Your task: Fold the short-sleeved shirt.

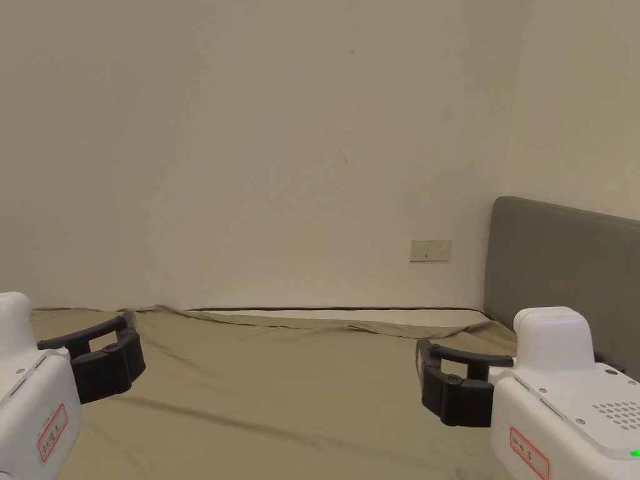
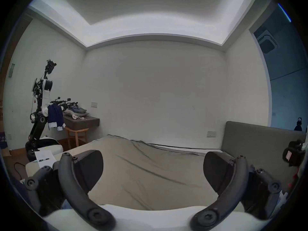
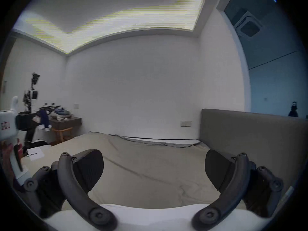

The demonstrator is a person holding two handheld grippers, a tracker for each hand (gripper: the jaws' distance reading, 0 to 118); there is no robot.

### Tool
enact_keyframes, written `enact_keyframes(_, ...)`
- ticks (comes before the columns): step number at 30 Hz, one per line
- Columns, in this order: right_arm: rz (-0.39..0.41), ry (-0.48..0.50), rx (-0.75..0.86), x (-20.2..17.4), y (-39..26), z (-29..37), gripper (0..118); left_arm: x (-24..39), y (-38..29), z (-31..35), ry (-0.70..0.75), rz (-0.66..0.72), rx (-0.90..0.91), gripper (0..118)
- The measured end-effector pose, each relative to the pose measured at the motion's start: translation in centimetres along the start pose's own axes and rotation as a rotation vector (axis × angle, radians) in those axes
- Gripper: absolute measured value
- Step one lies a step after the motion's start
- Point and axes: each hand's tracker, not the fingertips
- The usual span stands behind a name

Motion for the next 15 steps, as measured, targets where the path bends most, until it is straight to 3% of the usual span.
enact_keyframes(3, -0.012, 0.026, 0.008, 0.2, 0.1, -0.1, 118, -0.1, -0.1, -0.2, -0.014, -0.004, -0.006, 118)
enact_keyframes(7, -0.11, 0.154, -0.025, 0.7, 0.0, 0.5, 118, 0.2, -0.3, -0.3, -0.026, -0.028, -0.021, 118)
enact_keyframes(10, -0.044, 0.141, -0.004, 0.6, -0.4, 0.8, 118, 0.2, -0.4, -0.5, -0.036, -0.044, -0.031, 118)
enact_keyframes(13, 0.096, 0.016, -0.069, -0.2, 0.0, 1.1, 118, 0.2, -0.3, -0.4, -0.041, -0.038, -0.031, 118)
enact_keyframes(15, 0.077, 0.036, -0.076, -0.3, 0.0, 0.6, 118, 0.2, -0.2, -0.3, -0.042, -0.032, -0.024, 118)
